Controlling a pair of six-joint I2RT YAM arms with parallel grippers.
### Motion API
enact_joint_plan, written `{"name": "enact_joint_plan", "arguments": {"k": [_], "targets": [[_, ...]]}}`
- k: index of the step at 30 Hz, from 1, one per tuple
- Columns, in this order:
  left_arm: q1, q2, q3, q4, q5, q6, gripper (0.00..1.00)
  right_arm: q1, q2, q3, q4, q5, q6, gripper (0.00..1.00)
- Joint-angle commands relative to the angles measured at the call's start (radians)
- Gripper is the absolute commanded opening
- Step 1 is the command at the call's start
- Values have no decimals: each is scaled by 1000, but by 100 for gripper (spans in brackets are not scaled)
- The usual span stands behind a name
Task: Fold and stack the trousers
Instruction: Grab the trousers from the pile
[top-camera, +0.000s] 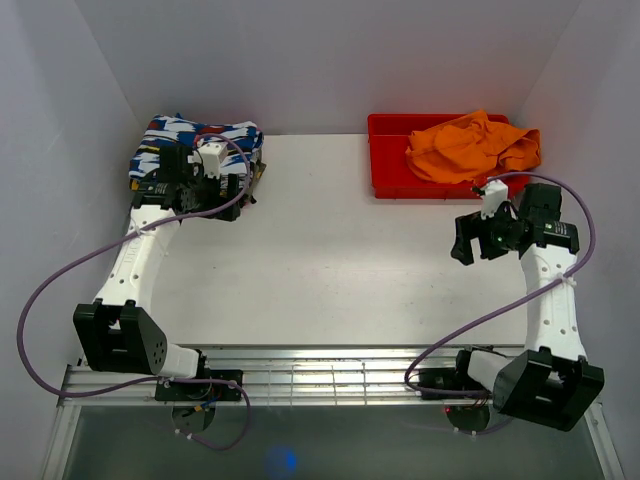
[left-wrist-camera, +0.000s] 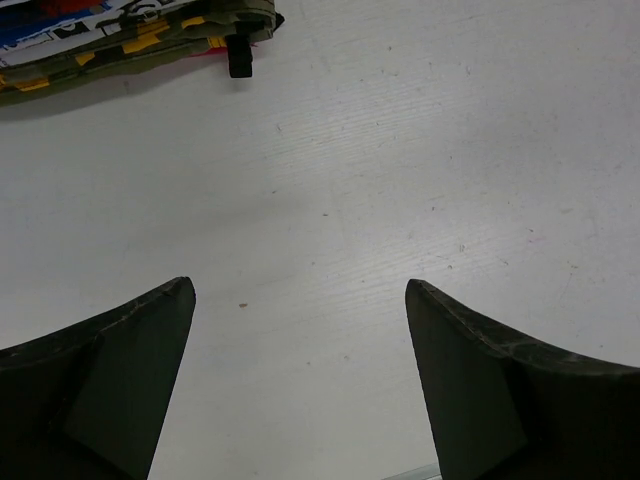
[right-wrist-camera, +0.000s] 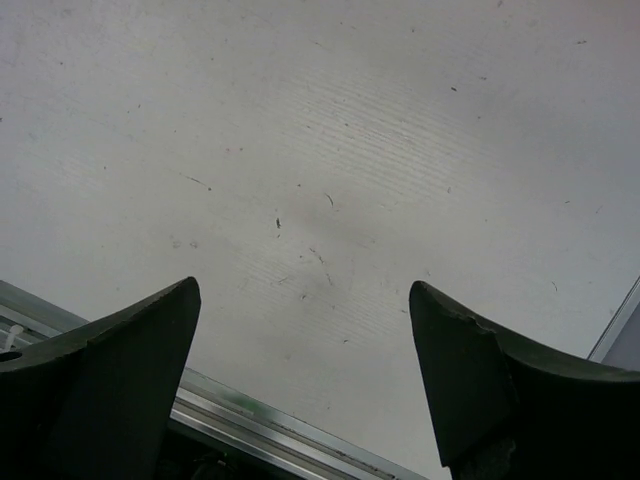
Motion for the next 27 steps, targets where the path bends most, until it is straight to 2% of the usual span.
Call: {"name": "enact_joint_plan", "arguments": {"k": [1,3,4,9,10,12,13,15,17,20,22,24,27], "targets": [[0,-15,51,-17,37,12,98,1,90,101,46,3,29,90],[-1,9,88,-53,94,52,98,2,167,228,57,21,33,90],[-1,31,122,-83,149,65,98,1,256,280,58,27,33,90],[-1,65,179,-129,231,95,98,1,547,636,51,67,42,90],[-1,71,186,-146,239,95,98,1,657,770,46,72,48,90],[-1,85,200,-162,266,102,98,1,785,930,3,105,67,90],[-1,86,203,-171,269,105,98,1,927,1124,-23,116,87,90],[-1,88,203,-177,266,104,98,4,1049,1293,-81,134,91,90],[0,89,200,-189,268,102,98,10,1112,1307,-28,168,99,90],[0,91,197,-212,275,102,98,19,1094,1135,190,196,104,90],[0,97,199,-229,269,105,98,24,1102,1086,334,202,110,90],[0,105,209,-246,265,105,98,25,1134,1100,409,208,130,90],[0,117,228,-273,252,110,98,27,1244,1208,426,223,147,90]]}}
